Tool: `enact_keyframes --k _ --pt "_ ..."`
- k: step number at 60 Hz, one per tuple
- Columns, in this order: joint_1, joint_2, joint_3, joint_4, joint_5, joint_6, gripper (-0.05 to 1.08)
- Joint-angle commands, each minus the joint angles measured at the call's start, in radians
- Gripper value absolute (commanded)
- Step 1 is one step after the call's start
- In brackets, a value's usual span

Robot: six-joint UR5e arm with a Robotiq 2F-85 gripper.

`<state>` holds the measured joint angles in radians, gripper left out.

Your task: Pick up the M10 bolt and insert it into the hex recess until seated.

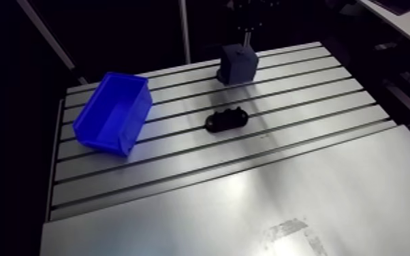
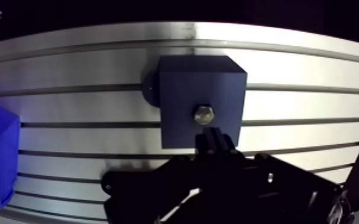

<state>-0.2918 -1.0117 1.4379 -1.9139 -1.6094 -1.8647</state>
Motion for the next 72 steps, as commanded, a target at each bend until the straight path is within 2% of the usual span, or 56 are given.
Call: enact_keyframes --k 1,72 --pt "0.003 0.006 0.006 -0.006 0.001 -0.003 1.08" --pt "-0.001 0.025 0.011 -0.012 -0.001 -0.038 1.08"
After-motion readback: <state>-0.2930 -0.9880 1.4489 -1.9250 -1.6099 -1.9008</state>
